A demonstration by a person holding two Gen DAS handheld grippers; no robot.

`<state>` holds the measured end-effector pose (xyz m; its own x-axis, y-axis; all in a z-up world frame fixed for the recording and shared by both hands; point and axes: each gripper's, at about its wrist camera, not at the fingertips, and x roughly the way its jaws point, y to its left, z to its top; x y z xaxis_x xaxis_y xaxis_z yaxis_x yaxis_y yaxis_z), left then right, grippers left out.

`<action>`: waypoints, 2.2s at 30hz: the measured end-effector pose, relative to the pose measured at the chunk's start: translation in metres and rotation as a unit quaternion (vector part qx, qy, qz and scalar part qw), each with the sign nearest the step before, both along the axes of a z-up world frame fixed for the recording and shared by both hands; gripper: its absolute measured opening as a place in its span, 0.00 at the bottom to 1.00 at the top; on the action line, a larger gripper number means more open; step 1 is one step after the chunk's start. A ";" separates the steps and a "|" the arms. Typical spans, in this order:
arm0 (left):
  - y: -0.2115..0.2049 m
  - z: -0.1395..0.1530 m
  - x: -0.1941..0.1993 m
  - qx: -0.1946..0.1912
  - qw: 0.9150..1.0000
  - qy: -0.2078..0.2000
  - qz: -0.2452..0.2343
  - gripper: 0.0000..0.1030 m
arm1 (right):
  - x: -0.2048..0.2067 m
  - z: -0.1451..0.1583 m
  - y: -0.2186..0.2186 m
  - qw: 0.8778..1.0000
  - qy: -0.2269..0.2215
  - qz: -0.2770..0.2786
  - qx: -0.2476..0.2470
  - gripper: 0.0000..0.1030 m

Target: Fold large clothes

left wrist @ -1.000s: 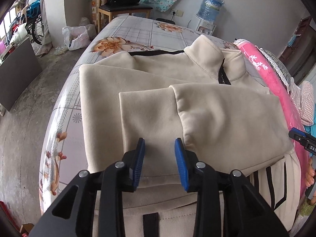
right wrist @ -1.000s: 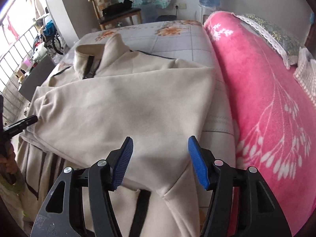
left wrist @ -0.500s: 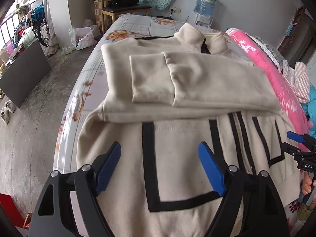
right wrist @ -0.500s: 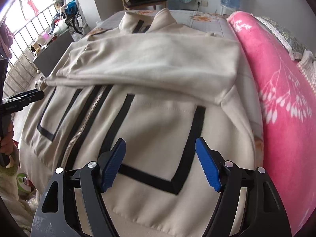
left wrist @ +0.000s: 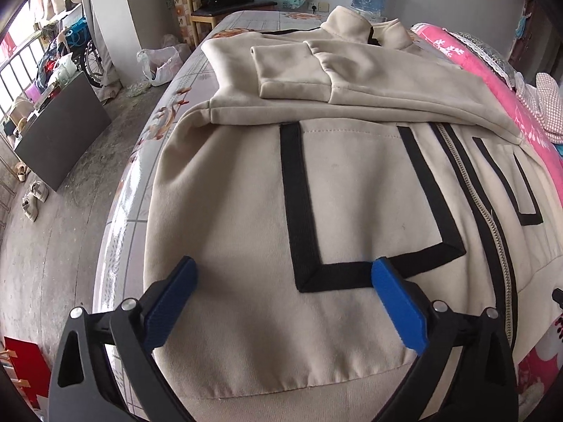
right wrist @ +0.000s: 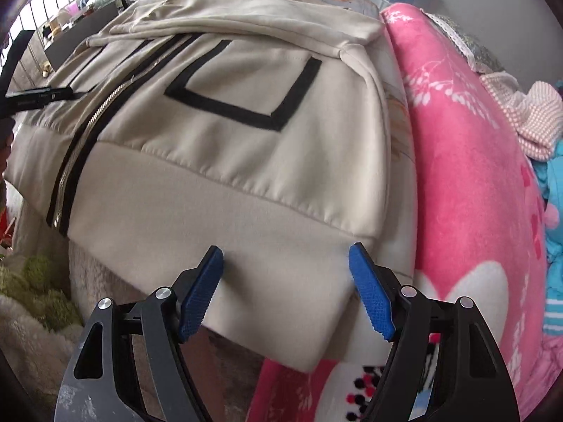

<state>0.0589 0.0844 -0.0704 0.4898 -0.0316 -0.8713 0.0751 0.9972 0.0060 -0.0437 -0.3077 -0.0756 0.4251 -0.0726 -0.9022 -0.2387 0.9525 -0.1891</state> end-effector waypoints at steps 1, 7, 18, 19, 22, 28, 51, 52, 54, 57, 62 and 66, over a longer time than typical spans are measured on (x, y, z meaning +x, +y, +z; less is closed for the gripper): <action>0.000 0.000 -0.001 0.000 1.000 -0.001 -0.001 0.95 | -0.005 0.002 0.000 1.000 0.002 -0.003 -0.007 0.68; -0.001 -0.002 -0.008 0.003 1.000 -0.022 0.001 0.95 | -0.013 0.031 -0.009 0.997 -0.027 -0.056 0.042 0.75; -0.001 -0.001 -0.008 0.006 1.000 -0.004 0.003 0.95 | 0.032 0.012 0.046 0.991 -0.031 -0.076 0.101 0.89; -0.001 -0.001 -0.009 0.006 1.000 -0.004 0.002 0.95 | 0.034 0.008 0.050 0.992 -0.028 -0.079 0.096 0.90; -0.002 -0.002 -0.012 0.007 1.000 -0.011 -0.002 0.95 | 0.038 -0.004 0.057 0.993 -0.021 -0.090 0.077 0.92; -0.001 -0.003 -0.019 0.007 1.000 -0.028 0.002 0.95 | 0.033 -0.008 0.060 0.993 -0.034 -0.092 0.068 0.92; 0.099 0.015 0.079 -0.063 0.997 -0.030 0.023 0.27 | 0.033 -0.009 0.058 0.993 -0.037 -0.082 0.077 0.92; 0.095 0.014 0.081 -0.058 0.998 -0.033 0.014 0.24 | 0.033 -0.009 0.058 0.993 -0.036 -0.082 0.077 0.92; 0.082 0.013 0.084 -0.027 0.999 -0.034 -0.010 0.09 | 0.033 -0.009 0.059 0.993 -0.036 -0.080 0.077 0.92; 0.064 0.017 0.077 0.079 0.993 -0.081 -0.028 0.06 | 0.034 -0.009 0.058 0.993 -0.034 -0.077 0.077 0.92; 0.055 -0.001 0.077 0.155 0.983 -0.091 -0.043 0.07 | 0.034 -0.009 0.058 0.993 -0.038 -0.075 0.079 0.92; 0.059 0.003 0.082 0.144 0.985 -0.091 -0.029 0.09 | 0.034 -0.010 0.058 0.993 -0.039 -0.074 0.080 0.92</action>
<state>0.1412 0.1435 -0.0675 0.6429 0.1719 -0.7464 0.1035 0.9460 0.3071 -0.0097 -0.2500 -0.0855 0.4902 0.0016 -0.8716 -0.0841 0.9954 -0.0455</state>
